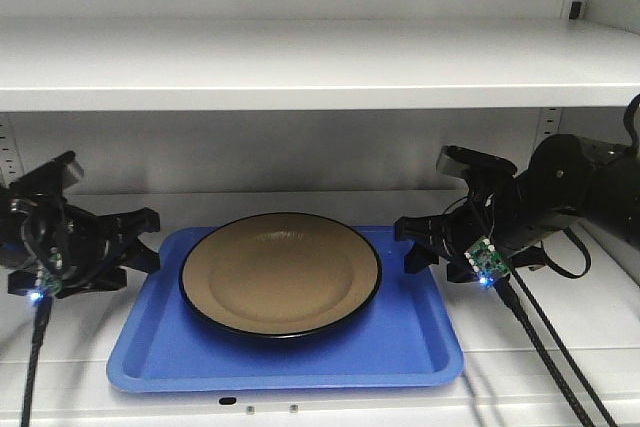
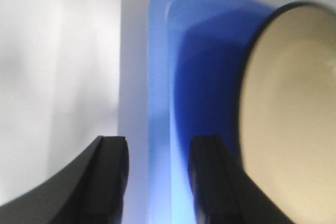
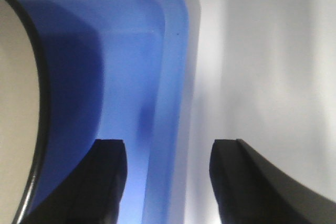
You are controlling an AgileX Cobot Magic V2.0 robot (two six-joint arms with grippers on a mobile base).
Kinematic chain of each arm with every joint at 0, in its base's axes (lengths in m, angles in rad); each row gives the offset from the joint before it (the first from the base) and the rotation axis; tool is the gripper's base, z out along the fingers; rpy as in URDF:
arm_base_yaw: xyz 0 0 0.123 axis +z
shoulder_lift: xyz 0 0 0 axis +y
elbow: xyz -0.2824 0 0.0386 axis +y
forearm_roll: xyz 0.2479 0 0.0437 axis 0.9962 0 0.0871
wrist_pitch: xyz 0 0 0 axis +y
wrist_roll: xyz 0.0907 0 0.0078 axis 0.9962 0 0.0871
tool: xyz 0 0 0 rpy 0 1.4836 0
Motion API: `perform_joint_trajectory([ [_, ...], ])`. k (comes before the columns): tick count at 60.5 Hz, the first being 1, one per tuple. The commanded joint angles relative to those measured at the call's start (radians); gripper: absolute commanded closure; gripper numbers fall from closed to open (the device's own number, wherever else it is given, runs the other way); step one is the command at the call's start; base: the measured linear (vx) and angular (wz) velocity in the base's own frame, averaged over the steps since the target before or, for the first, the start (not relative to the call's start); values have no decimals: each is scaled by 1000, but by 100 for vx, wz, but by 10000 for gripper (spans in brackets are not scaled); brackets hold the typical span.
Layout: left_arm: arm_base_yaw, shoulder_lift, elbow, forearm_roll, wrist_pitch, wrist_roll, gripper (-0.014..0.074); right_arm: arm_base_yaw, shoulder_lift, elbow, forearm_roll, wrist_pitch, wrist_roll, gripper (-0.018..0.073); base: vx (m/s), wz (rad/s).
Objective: Place disk in tray to left cabinet
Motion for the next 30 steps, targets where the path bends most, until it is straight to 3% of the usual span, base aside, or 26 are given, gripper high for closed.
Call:
perform_joint_trajectory([
  [1,4,-124,77,-26,-152,3,220,0,-59,-32,7,-49,-3,125,0,0],
  [8,4,-262,296,-27,-296,3,253,0,-59,-32,7,-49,-3,125,0,0],
  [18,4,-461,545,-25,-400,4,307,0,-59,-32,7,-49,-3,125,0,0],
  [30,4,-728,795,82,-478,4,398,0,-59,-32,7,-49,-3,125,0,0],
])
